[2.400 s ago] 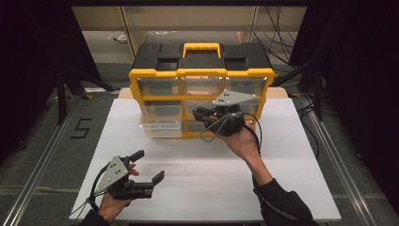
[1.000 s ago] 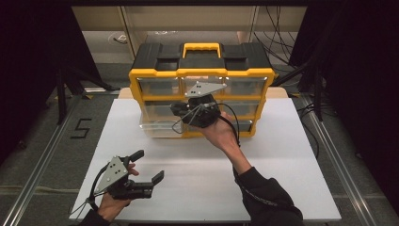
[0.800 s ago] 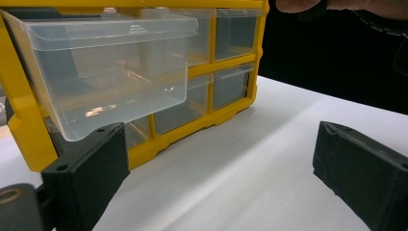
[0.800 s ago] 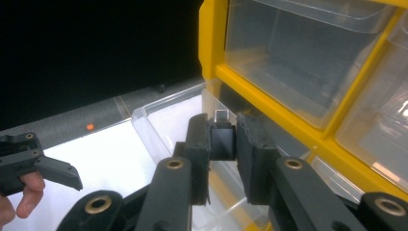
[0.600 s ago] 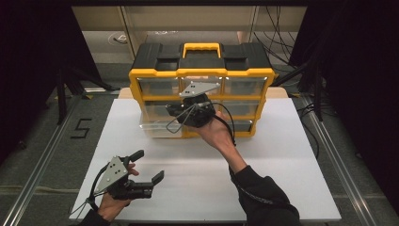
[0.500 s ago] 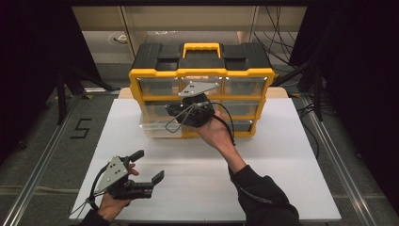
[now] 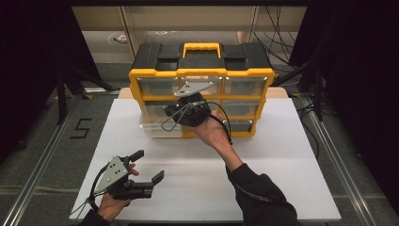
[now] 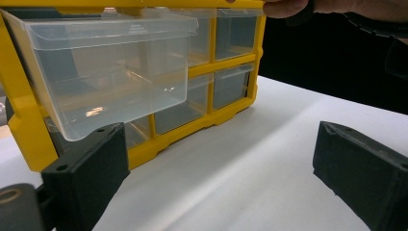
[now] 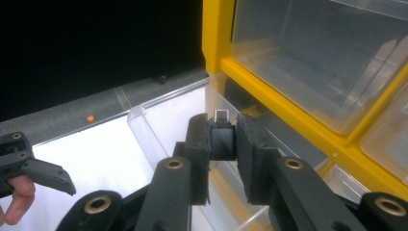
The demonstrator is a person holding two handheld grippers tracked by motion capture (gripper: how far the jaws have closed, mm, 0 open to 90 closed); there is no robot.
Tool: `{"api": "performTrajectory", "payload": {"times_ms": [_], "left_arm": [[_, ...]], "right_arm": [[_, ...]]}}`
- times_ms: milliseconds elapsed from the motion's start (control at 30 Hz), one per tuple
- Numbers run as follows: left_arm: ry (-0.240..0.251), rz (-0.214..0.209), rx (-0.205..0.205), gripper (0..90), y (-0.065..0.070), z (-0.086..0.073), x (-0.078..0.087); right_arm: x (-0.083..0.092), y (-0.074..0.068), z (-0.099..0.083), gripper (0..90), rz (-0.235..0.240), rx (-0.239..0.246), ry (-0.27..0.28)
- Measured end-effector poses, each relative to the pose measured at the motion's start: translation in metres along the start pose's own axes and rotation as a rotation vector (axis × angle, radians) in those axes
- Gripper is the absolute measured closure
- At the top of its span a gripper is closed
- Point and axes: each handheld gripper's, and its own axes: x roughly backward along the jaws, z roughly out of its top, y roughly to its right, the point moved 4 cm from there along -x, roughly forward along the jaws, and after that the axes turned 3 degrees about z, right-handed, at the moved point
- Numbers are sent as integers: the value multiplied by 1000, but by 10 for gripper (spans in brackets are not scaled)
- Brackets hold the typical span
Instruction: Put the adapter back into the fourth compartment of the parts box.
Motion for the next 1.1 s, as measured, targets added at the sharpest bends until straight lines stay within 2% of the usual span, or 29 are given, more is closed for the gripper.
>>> {"api": "performTrajectory", "payload": {"times_ms": [233, 367, 567, 800, 967, 1100], "left_arm": [[0, 0, 0, 49, 0, 0, 0], [-1, 0, -1, 49, 0, 0, 0], [0, 0, -1, 49, 0, 0, 0], [-5, -1, -2, 49, 0, 0, 0], [-4, -2, -2, 49, 0, -1, -1], [-5, -1, -1, 49, 0, -1, -1]], "right_arm": [[-6, 1, 0, 754, 3, -2, -23], [-8, 0, 0, 630, 8, -9, -16], [-4, 0, 1, 548, 7, -16, -1], [6, 1, -1, 481, -4, -16, 14], [15, -1, -3, 430, -15, 3, 16], [24, -4, -6, 387, -22, 18, 39]]}}
